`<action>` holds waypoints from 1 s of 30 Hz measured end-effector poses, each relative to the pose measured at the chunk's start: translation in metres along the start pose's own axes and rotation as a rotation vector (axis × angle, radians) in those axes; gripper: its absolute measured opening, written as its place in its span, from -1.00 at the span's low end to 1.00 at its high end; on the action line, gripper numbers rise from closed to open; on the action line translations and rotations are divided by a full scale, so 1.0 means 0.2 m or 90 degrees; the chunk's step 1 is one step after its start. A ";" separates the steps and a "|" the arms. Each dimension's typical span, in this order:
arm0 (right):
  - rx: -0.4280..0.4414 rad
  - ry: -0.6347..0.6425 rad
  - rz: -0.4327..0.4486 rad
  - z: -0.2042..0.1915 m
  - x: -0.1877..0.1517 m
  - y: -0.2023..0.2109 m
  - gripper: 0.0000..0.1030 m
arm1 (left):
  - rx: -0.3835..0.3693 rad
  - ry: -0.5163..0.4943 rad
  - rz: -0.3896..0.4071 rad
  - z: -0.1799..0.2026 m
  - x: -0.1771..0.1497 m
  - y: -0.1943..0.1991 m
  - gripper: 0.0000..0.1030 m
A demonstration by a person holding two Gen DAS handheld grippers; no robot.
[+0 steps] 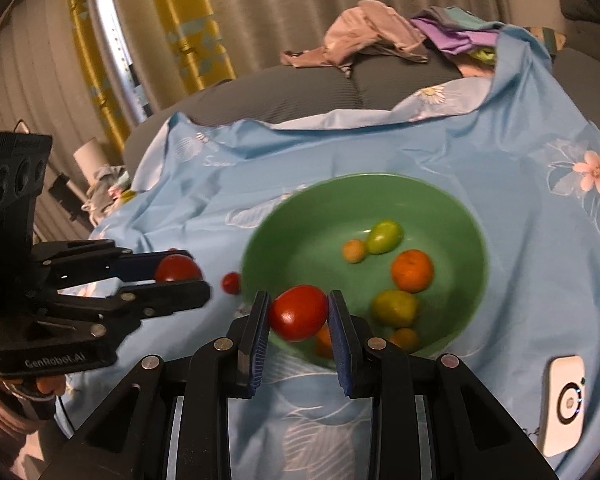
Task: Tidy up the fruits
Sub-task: 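Carry both tomatoes over the green bowl and open both tools, then grasp a cherry tomato with the right tool while the left tool grasps another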
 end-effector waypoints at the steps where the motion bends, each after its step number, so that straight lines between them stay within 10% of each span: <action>1: -0.004 -0.002 -0.001 0.02 0.00 -0.01 -0.40 | -0.001 -0.004 -0.003 0.01 0.01 -0.02 -0.39; 16: -0.053 -0.003 -0.040 0.11 -0.01 -0.12 -0.40 | 0.012 -0.001 -0.056 -0.06 0.08 -0.25 -0.38; 25: -0.091 0.008 -0.033 0.11 0.00 -0.08 -0.30 | 0.021 0.013 -0.029 -0.06 0.09 -0.17 0.28; 30: -0.080 -0.004 -0.010 0.10 -0.01 0.01 -0.28 | 0.035 0.005 -0.003 -0.04 0.04 -0.03 0.32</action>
Point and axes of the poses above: each gripper's, at about its wrist camera, not at the fingertips, and y roughly against the way its jaws point, z to its right, x to its top, the point moved 2 cm from there along -y, roughly the way its jaws point, and after that the axes turned 10 degrees about -x, right-handed, at the moved point
